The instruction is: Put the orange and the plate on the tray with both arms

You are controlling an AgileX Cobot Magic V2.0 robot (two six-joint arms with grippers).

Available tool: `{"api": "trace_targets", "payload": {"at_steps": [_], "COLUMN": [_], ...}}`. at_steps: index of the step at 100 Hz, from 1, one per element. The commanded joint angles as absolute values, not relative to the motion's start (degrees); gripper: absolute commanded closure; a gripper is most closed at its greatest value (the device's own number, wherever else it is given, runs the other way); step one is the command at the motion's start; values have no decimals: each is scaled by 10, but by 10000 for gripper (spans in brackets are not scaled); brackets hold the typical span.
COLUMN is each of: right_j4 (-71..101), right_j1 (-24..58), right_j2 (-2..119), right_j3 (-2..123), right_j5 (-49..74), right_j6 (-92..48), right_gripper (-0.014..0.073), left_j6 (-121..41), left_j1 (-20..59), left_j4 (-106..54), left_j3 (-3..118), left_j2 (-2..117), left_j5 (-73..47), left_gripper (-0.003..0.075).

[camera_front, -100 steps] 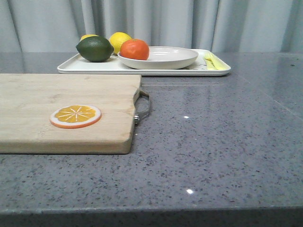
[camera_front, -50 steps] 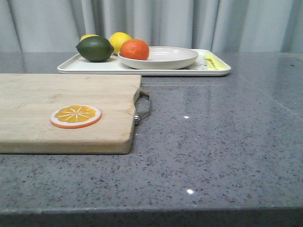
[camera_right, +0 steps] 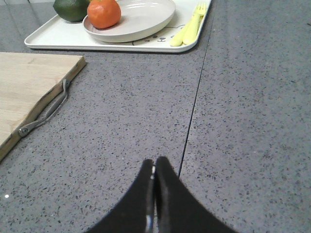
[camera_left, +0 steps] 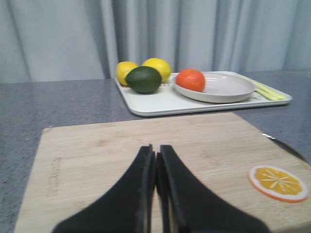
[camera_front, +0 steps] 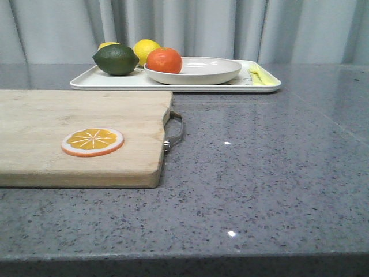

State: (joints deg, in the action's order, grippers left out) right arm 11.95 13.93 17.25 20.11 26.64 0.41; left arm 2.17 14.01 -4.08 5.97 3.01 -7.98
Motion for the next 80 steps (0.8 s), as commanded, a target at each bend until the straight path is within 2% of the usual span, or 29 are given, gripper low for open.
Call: {"api": "trace_targets", "payload": {"at_steps": [1,16,37,80], "right_j4": [123,123,123,123], "right_j1": [138,138,138,138], "right_j2": [173,173,173,173], "right_j3": [216,216,216,216], "right_j5": [229,229,232,232], "right_j6": [0,0,0,0], "right_gripper": [611,611,611,611], "left_j6": [27,27,43,45], "left_j1": [105,45,-8,-15], "left_j4": [-48,-48,-48,-48], "left_j3": [57,28,-15,-14], "left_j2": [19,-21,-20,-20], "left_j5": [-25,-22,0,-25], "left_gripper": [739,739,739,739]}}
